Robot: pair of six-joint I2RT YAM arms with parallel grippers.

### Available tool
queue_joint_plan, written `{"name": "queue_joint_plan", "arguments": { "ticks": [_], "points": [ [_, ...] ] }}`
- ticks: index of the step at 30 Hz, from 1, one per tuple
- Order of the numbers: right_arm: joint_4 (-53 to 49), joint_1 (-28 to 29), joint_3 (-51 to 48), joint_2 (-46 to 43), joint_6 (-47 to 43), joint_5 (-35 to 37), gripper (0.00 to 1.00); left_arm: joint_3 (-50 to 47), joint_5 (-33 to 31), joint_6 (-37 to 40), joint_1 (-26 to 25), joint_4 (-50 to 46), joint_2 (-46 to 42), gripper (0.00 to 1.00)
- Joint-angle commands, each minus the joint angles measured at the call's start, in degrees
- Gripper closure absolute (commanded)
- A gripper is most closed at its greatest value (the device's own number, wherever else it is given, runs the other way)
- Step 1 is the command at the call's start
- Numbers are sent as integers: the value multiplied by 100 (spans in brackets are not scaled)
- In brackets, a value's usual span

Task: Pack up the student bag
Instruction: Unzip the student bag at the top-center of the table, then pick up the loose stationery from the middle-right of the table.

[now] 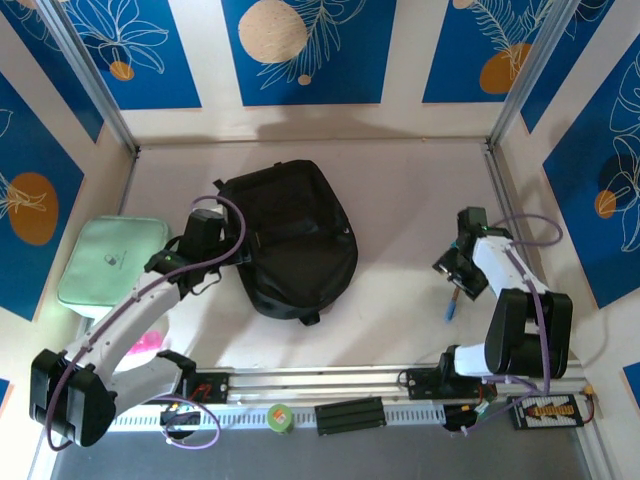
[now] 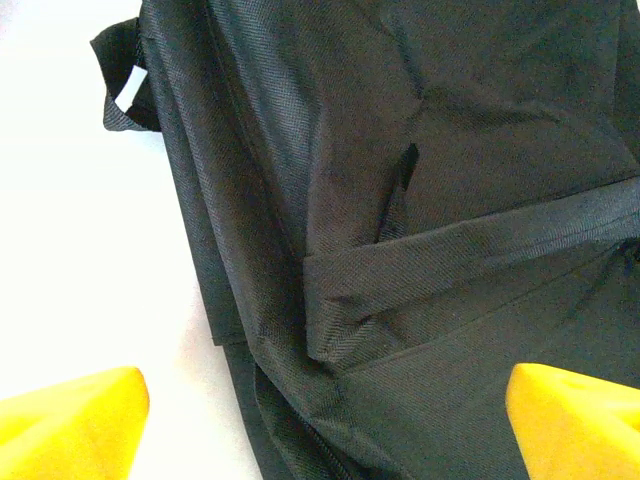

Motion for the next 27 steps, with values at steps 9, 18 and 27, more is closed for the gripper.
{"name": "queue_joint_plan", "arguments": {
  "ticks": [9, 18, 27],
  "points": [
    [557, -505, -69, 937, 23, -731, 49, -50, 270, 50, 155, 170, -159, 2],
    [599, -388, 69, 1330, 43, -583, 80, -25, 450, 127, 190, 106, -164, 0],
    [374, 21, 273, 999, 116, -311, 97, -75, 1177, 19, 170, 284, 355, 0]
  ]
}}
